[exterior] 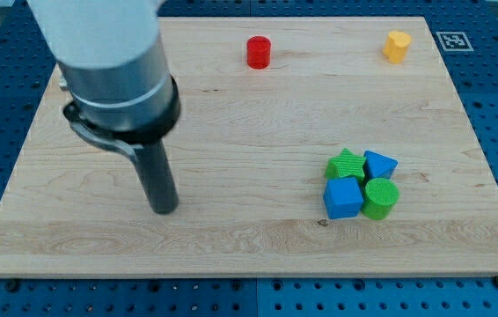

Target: Push the blue cube into the blue triangle

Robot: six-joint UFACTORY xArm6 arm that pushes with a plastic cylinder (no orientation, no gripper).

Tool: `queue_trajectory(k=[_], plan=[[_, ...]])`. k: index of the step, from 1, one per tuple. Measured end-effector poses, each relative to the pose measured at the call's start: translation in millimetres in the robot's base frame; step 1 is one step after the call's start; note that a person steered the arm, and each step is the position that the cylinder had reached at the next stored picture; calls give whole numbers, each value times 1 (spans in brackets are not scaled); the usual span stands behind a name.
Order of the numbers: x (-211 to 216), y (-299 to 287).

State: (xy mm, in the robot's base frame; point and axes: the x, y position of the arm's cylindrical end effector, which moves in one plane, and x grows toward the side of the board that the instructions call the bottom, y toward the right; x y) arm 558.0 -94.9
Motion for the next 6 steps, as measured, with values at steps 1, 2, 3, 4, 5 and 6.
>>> queue_trajectory(k=[1,2,3,4,5,6], plan=[[10,63],[10,141],[10,194],[11,201],[21,206],[20,235]])
